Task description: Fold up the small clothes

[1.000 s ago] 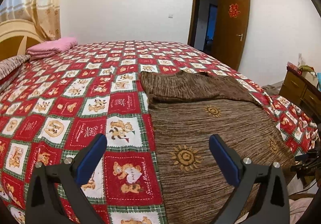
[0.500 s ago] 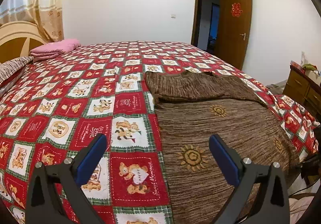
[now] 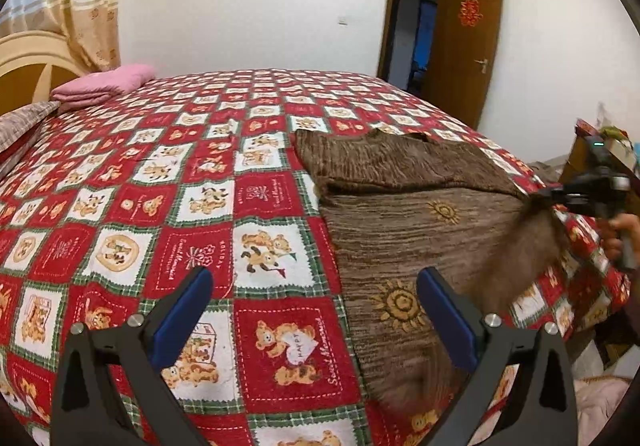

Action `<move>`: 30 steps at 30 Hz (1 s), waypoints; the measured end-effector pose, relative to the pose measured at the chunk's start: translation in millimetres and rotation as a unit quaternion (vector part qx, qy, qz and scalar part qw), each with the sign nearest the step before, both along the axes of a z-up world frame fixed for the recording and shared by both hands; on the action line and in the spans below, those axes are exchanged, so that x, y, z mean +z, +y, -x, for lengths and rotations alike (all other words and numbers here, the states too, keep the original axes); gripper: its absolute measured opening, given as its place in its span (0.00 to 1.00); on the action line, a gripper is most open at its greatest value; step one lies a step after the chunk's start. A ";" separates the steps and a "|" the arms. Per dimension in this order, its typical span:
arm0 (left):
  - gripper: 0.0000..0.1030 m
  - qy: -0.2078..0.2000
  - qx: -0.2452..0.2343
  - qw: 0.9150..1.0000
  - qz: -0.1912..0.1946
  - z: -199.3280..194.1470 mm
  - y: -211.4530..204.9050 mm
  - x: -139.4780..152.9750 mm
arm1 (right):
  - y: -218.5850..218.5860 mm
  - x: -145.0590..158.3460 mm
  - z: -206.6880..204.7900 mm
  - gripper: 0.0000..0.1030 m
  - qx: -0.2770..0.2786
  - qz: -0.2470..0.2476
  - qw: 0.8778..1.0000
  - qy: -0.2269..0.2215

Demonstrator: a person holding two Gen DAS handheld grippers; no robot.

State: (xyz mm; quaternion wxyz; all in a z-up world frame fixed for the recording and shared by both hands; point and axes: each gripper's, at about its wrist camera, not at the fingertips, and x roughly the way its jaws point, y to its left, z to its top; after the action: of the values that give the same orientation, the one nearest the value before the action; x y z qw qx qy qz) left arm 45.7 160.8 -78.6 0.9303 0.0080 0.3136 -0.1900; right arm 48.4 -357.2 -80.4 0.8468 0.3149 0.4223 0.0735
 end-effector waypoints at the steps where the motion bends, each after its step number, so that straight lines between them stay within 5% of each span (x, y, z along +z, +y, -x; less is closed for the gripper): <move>1: 1.00 0.003 -0.006 1.000 0.000 -0.6 0.9 -0.8 | -1.9 -6.5 -2.3 0.05 -0.005 0.005 1.000 0.007; 5: 1.00 0.022 -0.048 0.998 0.020 1.3 0.6 -10.6 | 15.6 -37.5 -9.0 0.05 -0.009 0.004 1.000 0.026; 11: 0.99 0.024 -0.076 0.997 0.018 -6.2 -21.5 -28.1 | 11.7 -37.6 -2.2 0.06 -0.016 0.009 1.000 0.008; 16: 0.66 0.090 -0.049 0.992 0.075 -32.7 -27.8 -48.5 | 14.6 -34.2 -3.7 0.06 -0.011 -0.002 1.000 0.014; 19: 0.65 0.100 -0.021 0.994 0.046 -38.2 -35.5 -59.8 | 19.8 -24.8 6.2 0.09 0.001 -0.015 1.000 -0.010; 23: 0.62 0.090 -0.022 0.994 0.059 -31.2 -41.0 -59.3 | 27.9 -8.8 32.1 0.72 0.002 0.005 0.999 -0.043; 25: 0.43 0.086 -0.029 0.994 0.061 -28.3 -44.3 -59.0 | 29.3 -3.3 41.3 0.72 -0.001 0.010 0.998 -0.060; 30: 0.26 0.070 -0.005 0.996 0.054 -23.9 -45.3 -59.3 | 31.2 4.6 52.9 0.72 -0.005 0.022 0.997 -0.072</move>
State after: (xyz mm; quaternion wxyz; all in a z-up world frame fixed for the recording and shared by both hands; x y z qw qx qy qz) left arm 69.5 115.5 -137.9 0.9041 -0.0537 0.3673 -0.2115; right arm -4.5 -326.1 -75.9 0.8821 0.2922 0.3600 0.0826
